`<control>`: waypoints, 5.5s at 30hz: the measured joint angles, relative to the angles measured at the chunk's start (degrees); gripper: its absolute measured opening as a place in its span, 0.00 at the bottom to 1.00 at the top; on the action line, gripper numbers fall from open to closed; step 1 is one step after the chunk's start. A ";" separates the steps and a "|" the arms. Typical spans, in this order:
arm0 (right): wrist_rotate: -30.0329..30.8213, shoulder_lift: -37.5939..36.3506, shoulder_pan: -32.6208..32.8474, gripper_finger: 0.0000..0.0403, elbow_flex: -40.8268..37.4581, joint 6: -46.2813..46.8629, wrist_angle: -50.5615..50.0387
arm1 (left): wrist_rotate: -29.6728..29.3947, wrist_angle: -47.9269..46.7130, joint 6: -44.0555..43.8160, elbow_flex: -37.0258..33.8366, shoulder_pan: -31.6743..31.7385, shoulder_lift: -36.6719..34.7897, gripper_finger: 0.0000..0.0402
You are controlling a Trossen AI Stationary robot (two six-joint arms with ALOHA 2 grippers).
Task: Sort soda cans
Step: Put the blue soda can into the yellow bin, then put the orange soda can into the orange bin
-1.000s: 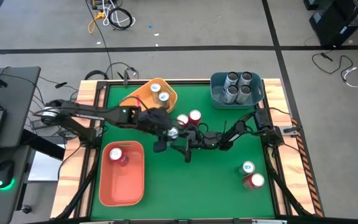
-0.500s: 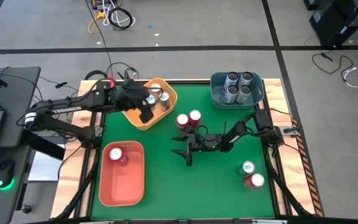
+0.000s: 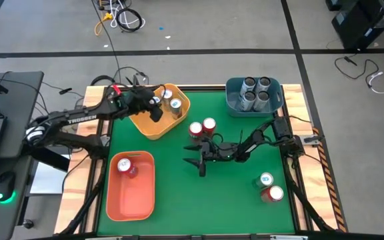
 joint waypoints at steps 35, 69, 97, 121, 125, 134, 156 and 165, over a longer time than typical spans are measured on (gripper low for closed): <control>0.04 0.00 -0.16 0.56 0.02 1.25 0.02 | -0.82 11.34 0.62 -9.47 4.21 0.76 0.84; -2.18 -4.67 -0.20 0.53 0.00 -0.70 -3.64 | -0.58 -3.83 0.87 1.40 -4.02 -7.34 0.95; -3.64 -43.63 -9.13 0.70 15.56 -3.32 -92.09 | 15.72 8.20 7.82 1.38 -21.13 -3.16 0.55; -5.84 -13.40 -14.81 0.93 42.93 -15.34 -117.28 | 12.66 -4.21 6.43 1.40 -21.01 -26.14 0.53; -7.66 -12.49 -14.94 0.88 42.95 -14.95 -117.52 | 12.54 -4.27 6.56 1.40 -21.01 -26.08 0.53; -8.66 -13.20 -11.39 0.71 46.12 -14.38 -117.56 | 8.98 -3.77 6.68 1.40 -20.99 -26.12 0.53; -17.12 5.41 -4.81 0.71 91.03 -24.60 -117.62 | 3.72 -11.50 11.61 10.79 -20.97 -33.73 0.12; -21.07 9.90 -4.87 0.71 92.04 -22.82 -117.45 | 2.91 -14.10 11.30 11.34 -20.71 -34.78 0.03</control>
